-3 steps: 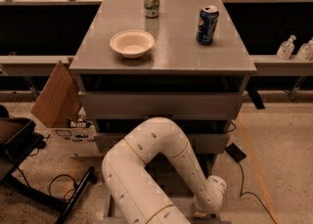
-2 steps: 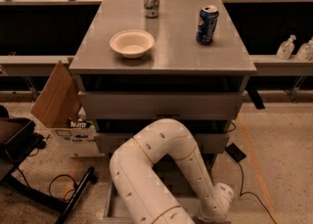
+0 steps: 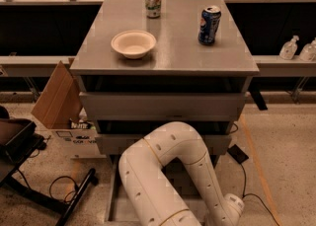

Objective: Open bottom drawer

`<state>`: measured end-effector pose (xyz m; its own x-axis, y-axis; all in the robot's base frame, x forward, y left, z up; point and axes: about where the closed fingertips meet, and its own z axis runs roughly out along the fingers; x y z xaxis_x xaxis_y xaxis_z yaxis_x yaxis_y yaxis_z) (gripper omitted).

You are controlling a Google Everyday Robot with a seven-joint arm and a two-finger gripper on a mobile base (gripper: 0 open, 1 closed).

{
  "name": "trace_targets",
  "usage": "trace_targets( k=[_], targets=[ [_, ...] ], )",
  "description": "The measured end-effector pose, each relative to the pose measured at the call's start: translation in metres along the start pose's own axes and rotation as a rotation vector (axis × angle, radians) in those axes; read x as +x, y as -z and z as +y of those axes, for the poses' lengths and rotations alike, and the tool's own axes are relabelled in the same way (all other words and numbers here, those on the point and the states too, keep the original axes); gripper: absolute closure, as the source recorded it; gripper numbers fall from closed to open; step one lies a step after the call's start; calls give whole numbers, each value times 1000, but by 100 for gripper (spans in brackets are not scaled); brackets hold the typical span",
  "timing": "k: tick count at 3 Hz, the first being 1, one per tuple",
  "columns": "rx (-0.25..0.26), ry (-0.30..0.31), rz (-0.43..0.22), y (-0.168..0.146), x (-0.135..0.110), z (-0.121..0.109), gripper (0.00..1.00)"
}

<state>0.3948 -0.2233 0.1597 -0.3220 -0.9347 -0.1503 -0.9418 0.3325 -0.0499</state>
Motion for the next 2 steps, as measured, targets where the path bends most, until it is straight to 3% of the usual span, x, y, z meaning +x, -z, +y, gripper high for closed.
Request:
trace_targets(
  k=[1,2],
  targets=[
    [0,0,0,0,0,0,100],
    [0,0,0,0,0,0,83]
  ],
)
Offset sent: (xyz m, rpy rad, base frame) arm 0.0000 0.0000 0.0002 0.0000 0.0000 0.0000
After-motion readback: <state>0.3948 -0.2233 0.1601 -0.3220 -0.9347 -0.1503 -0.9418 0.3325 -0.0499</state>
